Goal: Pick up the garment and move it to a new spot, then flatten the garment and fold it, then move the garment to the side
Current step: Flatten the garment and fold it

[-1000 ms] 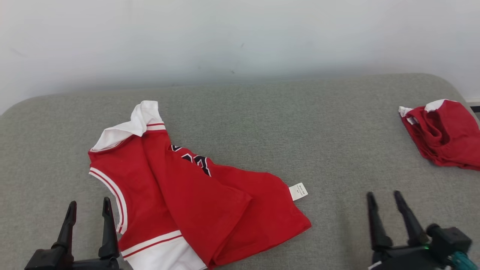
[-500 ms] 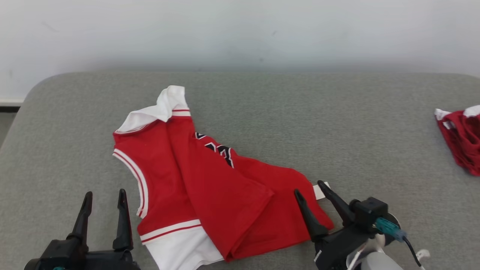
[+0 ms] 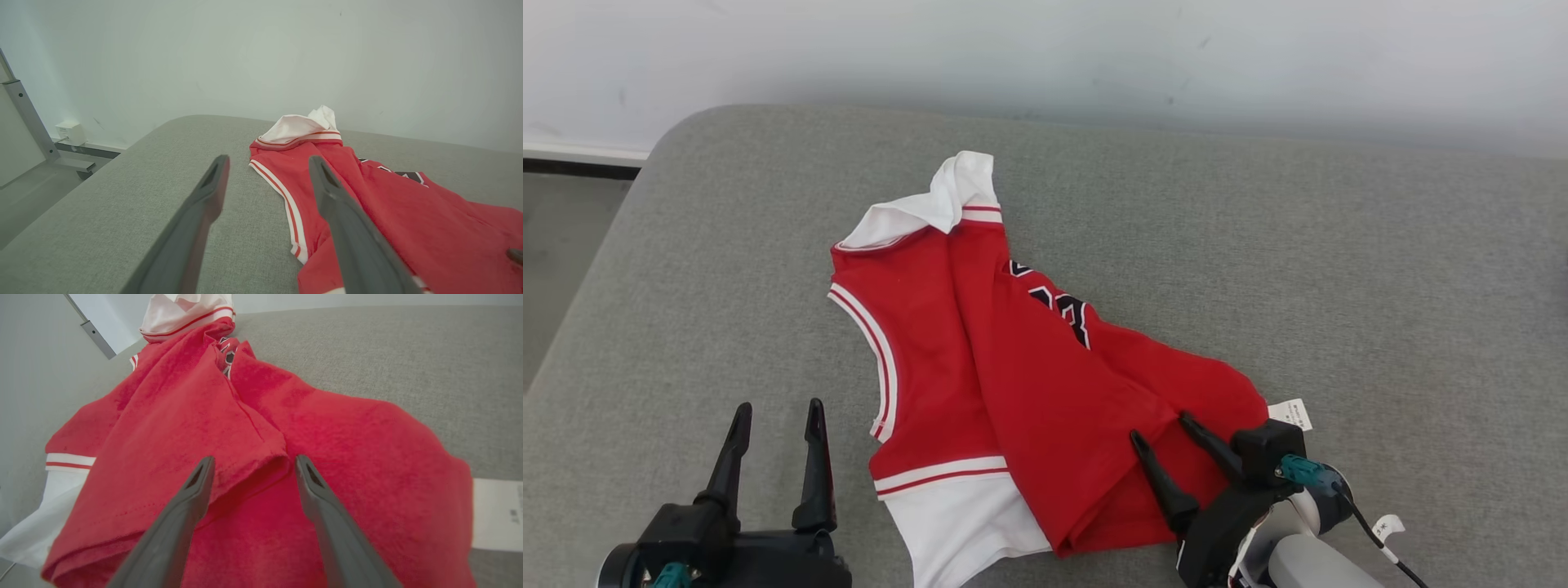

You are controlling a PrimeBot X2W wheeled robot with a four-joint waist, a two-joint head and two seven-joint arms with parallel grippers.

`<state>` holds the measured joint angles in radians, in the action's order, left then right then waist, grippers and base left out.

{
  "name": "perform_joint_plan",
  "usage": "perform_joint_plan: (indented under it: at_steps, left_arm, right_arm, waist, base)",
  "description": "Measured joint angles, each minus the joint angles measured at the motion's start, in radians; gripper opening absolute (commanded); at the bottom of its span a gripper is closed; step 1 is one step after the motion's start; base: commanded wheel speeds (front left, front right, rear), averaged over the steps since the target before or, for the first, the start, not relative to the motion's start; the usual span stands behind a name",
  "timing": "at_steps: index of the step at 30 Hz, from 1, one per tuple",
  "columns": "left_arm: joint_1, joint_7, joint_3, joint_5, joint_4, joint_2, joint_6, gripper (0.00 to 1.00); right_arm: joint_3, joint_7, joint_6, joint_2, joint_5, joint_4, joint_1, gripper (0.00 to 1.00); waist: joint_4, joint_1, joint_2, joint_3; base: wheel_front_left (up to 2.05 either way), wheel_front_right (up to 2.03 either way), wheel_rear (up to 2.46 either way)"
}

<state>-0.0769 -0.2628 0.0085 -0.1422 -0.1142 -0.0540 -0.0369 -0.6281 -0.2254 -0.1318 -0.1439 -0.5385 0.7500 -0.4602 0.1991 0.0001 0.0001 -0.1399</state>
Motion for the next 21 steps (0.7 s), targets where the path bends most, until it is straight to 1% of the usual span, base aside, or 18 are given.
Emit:
perform_joint_plan:
  at_steps: [1,2,3,4,8,12,14,21]
  left_arm:
    - [-0.001,0.0,0.0,0.0,-0.001,0.001,0.0,1.0]
    - [-0.001,0.0,0.0,0.0,-0.002,0.001,0.0,1.0]
    - [-0.001,0.0,0.002,0.0,-0.002,0.001,0.0,1.0]
    - [-0.001,0.0,0.003,0.0,-0.003,0.001,0.0,1.0]
    - [0.001,0.0,0.01,0.0,-0.006,0.002,0.001,1.0]
    - [0.004,0.0,0.014,-0.002,-0.008,0.002,0.001,1.0]
    - [0.006,0.0,0.015,-0.002,-0.011,0.002,0.0,1.0]
    - [0.022,0.0,0.013,-0.007,-0.02,0.003,0.0,1.0]
  right_arm:
    - [-0.007,-0.004,0.0,0.002,-0.008,0.014,-0.006,0.43]
    - [-0.016,-0.005,0.0,0.004,-0.011,0.026,-0.012,0.13]
    - [-0.022,-0.01,0.0,0.005,-0.016,0.033,-0.017,0.04]
    - [-0.027,-0.015,0.0,0.006,-0.019,0.038,-0.021,0.0]
    - [-0.034,-0.03,0.0,-0.005,-0.031,0.044,-0.042,0.0]
    - [-0.022,-0.035,0.0,-0.031,-0.031,0.02,-0.078,0.0]
    - [-0.003,-0.036,0.0,-0.056,-0.025,-0.014,-0.115,0.0]
    - [0.056,-0.036,0.0,-0.172,0.007,-0.118,-0.254,0.0]
  waist:
    - [0.004,0.0,0.0,-0.002]
    - [0.007,0.0,0.0001,-0.004]
    - [0.009,0.0,0.0,-0.004]
    - [0.009,0.0,0.0,-0.004]
    - [0.002,0.0,0.0,0.004]
    - [-0.01,0.0,0.0,0.017]
    - [-0.017,0.0,0.0001,0.024]
    - [-0.034,0.0,0.0,0.056]
  base:
    - [0.0,0.0,0.0]
    - [0.0,0.0,0.0]
    - [0.0,0.0,0.0]
    - [0.0,0.0,0.0]
    - [0.0,0.0,0.0]
    - [0.0,0.0,0.0]
    - [0.0,0.0,0.0]
    - [0.0,0.0,0.0]
